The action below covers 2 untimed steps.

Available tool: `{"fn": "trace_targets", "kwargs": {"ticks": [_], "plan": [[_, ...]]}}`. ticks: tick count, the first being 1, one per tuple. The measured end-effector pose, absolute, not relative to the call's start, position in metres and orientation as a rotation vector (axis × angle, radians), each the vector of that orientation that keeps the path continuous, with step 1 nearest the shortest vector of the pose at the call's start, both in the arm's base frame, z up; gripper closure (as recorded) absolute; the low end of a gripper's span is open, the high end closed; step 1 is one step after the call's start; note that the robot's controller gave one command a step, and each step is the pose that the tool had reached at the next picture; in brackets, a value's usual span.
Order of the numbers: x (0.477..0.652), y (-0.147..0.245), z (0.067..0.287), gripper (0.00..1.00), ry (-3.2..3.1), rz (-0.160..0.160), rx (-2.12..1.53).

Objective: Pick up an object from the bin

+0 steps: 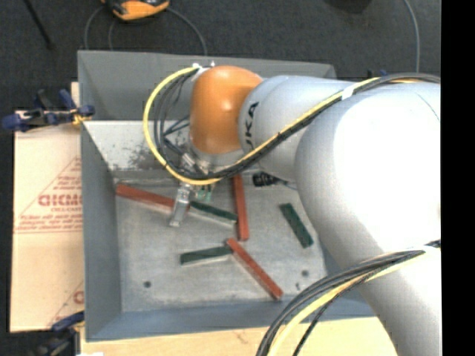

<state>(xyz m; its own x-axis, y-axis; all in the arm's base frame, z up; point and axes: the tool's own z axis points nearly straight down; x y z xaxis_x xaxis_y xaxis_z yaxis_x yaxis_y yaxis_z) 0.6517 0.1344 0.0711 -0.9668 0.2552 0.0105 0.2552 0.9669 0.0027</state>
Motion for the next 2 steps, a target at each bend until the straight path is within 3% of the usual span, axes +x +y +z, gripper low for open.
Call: {"fn": "trace_targets", "kwargs": {"ticks": [1, 2], "plan": [[0.641, 0.178, 0.071, 0.00, -3.127, 0.000, -0.325], [0.653, 0.133, 0.073, 1.00, -3.121, -0.002, -0.406]]}}
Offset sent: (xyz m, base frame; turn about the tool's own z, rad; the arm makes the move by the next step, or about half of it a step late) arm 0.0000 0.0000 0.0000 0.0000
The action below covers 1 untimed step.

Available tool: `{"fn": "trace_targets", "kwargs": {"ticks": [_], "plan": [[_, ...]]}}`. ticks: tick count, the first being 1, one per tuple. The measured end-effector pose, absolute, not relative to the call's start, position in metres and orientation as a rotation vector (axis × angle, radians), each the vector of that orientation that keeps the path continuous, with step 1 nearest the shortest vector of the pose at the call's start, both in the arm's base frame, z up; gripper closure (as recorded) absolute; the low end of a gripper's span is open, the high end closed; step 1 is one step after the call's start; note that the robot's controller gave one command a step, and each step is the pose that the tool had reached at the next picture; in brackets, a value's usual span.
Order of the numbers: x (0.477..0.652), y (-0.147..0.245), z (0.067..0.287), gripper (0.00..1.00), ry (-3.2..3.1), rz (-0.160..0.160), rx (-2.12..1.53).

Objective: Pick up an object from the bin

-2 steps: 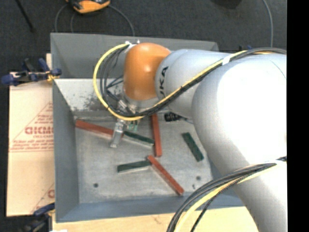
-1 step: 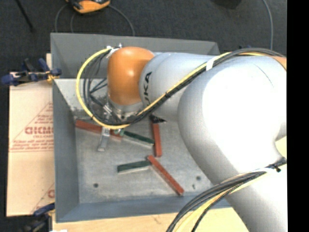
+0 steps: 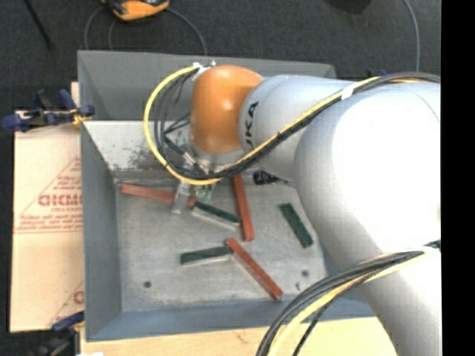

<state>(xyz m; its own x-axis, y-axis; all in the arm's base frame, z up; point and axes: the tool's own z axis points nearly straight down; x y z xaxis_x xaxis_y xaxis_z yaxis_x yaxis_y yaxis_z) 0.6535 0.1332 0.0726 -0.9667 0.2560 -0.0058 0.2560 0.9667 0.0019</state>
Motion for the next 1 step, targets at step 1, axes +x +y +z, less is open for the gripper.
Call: {"fn": "trace_targets", "kwargs": {"ticks": [1], "plan": [[0.6534, 0.1332, 0.0726, 1.00, 3.109, 0.002, 0.405]]}}
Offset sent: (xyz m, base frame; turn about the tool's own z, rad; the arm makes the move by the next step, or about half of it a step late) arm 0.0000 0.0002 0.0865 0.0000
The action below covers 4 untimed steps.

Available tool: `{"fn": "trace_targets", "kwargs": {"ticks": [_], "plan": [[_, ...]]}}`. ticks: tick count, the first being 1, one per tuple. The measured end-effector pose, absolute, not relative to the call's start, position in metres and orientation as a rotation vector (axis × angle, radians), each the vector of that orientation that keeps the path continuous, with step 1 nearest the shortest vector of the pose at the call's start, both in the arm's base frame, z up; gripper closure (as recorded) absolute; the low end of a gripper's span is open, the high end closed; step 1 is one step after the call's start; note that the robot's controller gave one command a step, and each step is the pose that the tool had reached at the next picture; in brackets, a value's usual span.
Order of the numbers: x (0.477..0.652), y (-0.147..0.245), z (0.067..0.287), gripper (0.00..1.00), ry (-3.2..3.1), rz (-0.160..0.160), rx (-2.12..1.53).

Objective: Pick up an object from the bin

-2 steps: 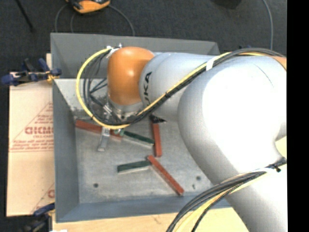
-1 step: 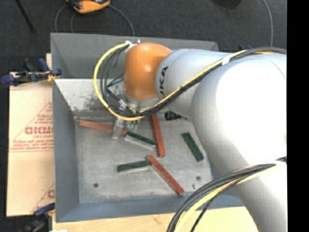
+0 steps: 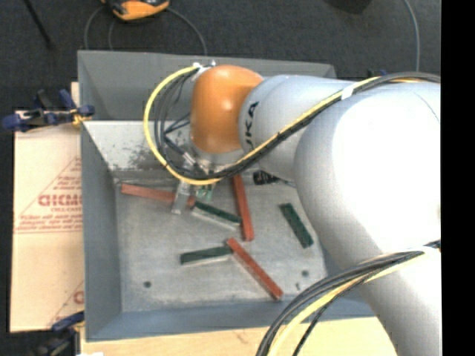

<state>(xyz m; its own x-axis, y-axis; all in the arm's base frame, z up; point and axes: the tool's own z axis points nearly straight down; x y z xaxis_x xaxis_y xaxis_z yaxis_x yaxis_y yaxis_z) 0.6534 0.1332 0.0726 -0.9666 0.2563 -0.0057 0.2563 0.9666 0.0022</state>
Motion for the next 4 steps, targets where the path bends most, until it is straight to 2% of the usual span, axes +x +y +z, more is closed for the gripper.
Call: {"fn": "trace_targets", "kwargs": {"ticks": [1, 3, 4], "plan": [[0.652, 0.133, 0.076, 1.00, 3.114, 0.000, 0.406], [0.653, 0.133, 0.114, 1.00, 3.111, 0.004, 0.407], [0.654, 0.133, 0.123, 1.00, 3.109, 0.004, 0.407]]}}
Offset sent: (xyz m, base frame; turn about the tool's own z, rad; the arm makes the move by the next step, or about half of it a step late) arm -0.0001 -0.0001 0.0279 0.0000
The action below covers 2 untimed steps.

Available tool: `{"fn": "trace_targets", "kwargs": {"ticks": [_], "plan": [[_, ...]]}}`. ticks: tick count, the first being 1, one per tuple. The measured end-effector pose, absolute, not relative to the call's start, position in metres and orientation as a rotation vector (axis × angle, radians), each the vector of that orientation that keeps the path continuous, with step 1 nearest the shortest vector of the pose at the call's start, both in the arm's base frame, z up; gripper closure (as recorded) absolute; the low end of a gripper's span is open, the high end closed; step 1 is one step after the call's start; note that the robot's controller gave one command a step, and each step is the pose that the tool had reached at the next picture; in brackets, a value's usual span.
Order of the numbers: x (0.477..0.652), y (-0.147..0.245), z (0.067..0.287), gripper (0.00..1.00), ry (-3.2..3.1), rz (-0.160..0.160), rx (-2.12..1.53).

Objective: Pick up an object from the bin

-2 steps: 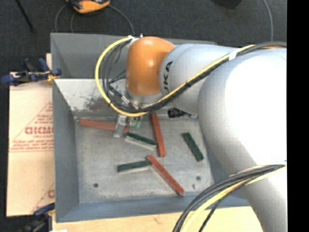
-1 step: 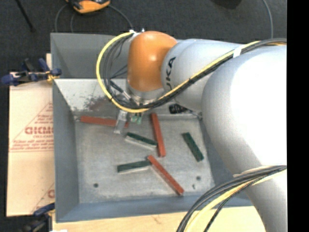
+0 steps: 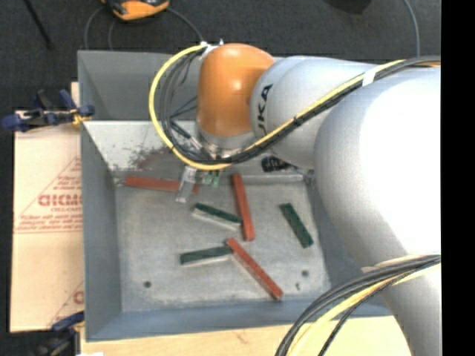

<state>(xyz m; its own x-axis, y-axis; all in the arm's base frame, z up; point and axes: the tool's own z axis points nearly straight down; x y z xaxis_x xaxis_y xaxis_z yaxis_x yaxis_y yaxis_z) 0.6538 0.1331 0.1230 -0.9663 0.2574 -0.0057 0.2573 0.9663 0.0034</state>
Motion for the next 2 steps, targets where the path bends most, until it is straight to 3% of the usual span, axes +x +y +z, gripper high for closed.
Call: {"fn": "trace_targets", "kwargs": {"ticks": [2], "plan": [[0.6534, 0.1328, 0.1416, 1.00, 3.111, 0.003, 0.408]]}}
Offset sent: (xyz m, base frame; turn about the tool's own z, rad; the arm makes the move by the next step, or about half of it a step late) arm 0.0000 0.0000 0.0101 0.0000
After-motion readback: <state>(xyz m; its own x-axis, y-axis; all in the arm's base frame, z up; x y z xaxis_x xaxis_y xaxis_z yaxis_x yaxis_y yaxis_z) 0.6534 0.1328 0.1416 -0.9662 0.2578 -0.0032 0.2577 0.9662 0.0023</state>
